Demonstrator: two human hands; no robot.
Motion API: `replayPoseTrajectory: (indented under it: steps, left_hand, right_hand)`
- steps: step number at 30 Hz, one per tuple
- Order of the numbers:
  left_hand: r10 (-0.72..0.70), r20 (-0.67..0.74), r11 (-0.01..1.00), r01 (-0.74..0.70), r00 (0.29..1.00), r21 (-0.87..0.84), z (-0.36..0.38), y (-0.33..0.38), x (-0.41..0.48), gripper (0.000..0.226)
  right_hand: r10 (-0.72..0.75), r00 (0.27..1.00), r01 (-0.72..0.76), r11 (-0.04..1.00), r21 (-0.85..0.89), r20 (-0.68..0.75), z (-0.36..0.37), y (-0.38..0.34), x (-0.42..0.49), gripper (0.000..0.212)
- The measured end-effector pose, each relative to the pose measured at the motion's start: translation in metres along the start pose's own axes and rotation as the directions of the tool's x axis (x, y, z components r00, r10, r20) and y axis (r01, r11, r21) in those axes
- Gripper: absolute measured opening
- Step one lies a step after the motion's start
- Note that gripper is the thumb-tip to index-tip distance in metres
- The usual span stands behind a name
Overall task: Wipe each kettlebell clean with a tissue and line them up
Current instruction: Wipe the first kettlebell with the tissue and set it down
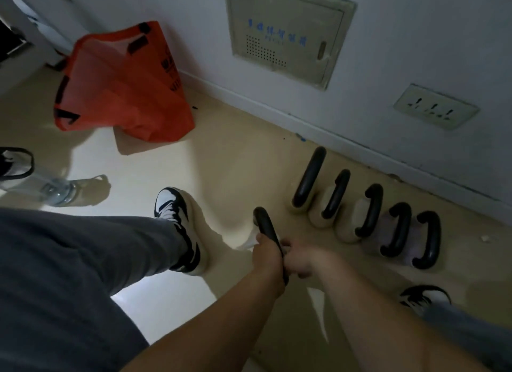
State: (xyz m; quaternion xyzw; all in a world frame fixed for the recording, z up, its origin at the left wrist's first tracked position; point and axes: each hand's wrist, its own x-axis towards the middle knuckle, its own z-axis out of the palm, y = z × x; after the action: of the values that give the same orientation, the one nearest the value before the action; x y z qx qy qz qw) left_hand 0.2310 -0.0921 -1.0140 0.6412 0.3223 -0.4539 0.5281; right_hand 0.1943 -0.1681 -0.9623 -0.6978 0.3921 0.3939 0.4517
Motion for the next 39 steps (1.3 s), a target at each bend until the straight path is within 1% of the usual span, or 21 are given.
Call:
replayPoseTrajectory:
  steps: [3,6,8,11,13,15,17,19,21,23,24,25,26,28,29,31,32,34,36,37,39]
  left_hand:
    - [-0.042,0.048,0.999,0.042,0.998,-0.010,-0.013,-0.022,-0.017,0.059]
    - [-0.002,0.075,1.000,0.001,0.997,0.015,-0.035,-0.013,-0.013,0.051]
    - [0.108,0.068,0.984,-0.117,0.992,0.132,-0.054,0.006,-0.002,0.053]
    - [0.418,-0.027,0.831,-0.371,0.908,0.414,-0.072,0.041,0.000,0.059]
    - [0.696,0.034,0.568,-0.579,0.717,0.585,-0.072,0.058,0.001,0.059]
    - [0.852,0.216,0.180,-0.654,0.476,0.735,-0.067,0.062,0.005,0.056]
    - [0.752,0.503,-0.155,-0.629,0.425,0.762,-0.059,0.051,0.010,0.052]
    - [0.558,0.751,-0.500,-0.580,0.352,0.643,-0.056,0.033,0.019,0.051]
    - [0.419,0.880,-0.692,-0.548,0.226,0.470,-0.062,0.027,0.024,0.042]
    - [0.362,0.917,-0.712,-0.586,0.166,0.387,-0.070,0.038,0.030,0.033]
    - [0.376,0.899,-0.670,-0.604,0.225,0.431,-0.074,0.048,0.032,0.036]
    - [0.396,0.845,-0.577,-0.619,0.359,0.533,-0.075,0.059,0.035,0.041]
    - [0.426,0.747,-0.416,-0.623,0.510,0.663,-0.074,0.067,0.038,0.045]
    - [0.497,0.556,-0.244,-0.507,0.667,0.827,-0.064,0.065,0.038,0.050]
    - [0.566,0.547,-0.336,-0.434,0.616,0.836,-0.060,0.054,0.035,0.048]
    - [0.567,0.735,-0.550,-0.492,0.373,0.675,-0.052,0.020,0.017,0.037]
    - [0.472,0.834,-0.606,-0.582,0.285,0.542,-0.054,0.005,0.008,0.034]
    - [0.276,0.942,-0.595,-0.735,0.192,0.324,-0.064,0.007,0.004,0.039]
    - [0.238,0.933,-0.616,-0.700,0.272,0.361,-0.068,0.031,0.014,0.044]
    - [0.344,0.870,-0.599,-0.631,0.353,0.493,-0.072,0.045,0.022,0.045]
    - [0.544,0.681,-0.457,-0.508,0.489,0.730,-0.075,0.056,0.026,0.043]
  right_hand:
    - [0.012,1.000,-0.014,0.997,0.081,0.024,0.028,0.024,0.000,0.061]
    - [-0.041,0.994,0.068,0.955,0.288,-0.098,0.047,0.040,-0.001,0.080]
    - [-0.058,0.982,0.121,0.923,0.365,-0.180,0.059,0.042,-0.004,0.077]
    - [-0.024,0.955,0.094,0.970,0.224,-0.296,0.073,0.046,0.000,0.073]
    - [0.013,0.936,0.052,0.983,0.175,-0.353,0.080,0.047,0.005,0.052]
    - [0.036,0.933,0.010,0.992,0.124,-0.359,0.085,0.046,0.010,0.035]
    - [0.068,0.934,-0.015,0.988,0.153,-0.350,0.088,0.046,0.015,0.033]
    - [0.102,0.924,-0.023,0.977,0.214,-0.368,0.087,0.048,0.020,0.031]
    - [0.120,0.919,-0.045,0.978,0.203,-0.376,0.083,0.051,0.024,0.024]
    - [0.082,0.925,-0.045,0.993,0.107,-0.370,0.077,0.052,0.025,0.022]
    - [0.069,0.924,-0.048,0.997,0.064,-0.375,0.075,0.053,0.028,0.023]
    - [0.062,0.925,-0.055,0.998,0.029,-0.376,0.072,0.053,0.029,0.025]
    - [0.053,0.923,-0.057,0.998,0.001,-0.380,0.068,0.052,0.028,0.026]
    - [0.055,0.926,-0.087,0.994,-0.068,-0.374,0.060,0.051,0.026,0.027]
    - [0.046,0.930,-0.088,0.991,-0.098,-0.364,0.056,0.051,0.024,0.026]
    - [0.022,0.936,-0.082,0.984,-0.156,-0.352,0.051,0.049,0.023,0.026]
    - [0.014,0.948,-0.069,0.984,-0.164,-0.317,0.050,0.050,0.025,0.035]
    - [-0.016,0.967,-0.018,0.991,-0.134,-0.253,0.052,0.051,0.031,0.065]
    - [0.006,0.956,-0.052,0.988,-0.148,-0.293,0.052,0.051,0.031,0.053]
    - [0.017,0.946,-0.072,0.984,-0.161,-0.322,0.051,0.051,0.029,0.039]
    - [0.012,0.942,-0.067,0.986,-0.155,-0.335,0.051,0.051,0.024,0.027]
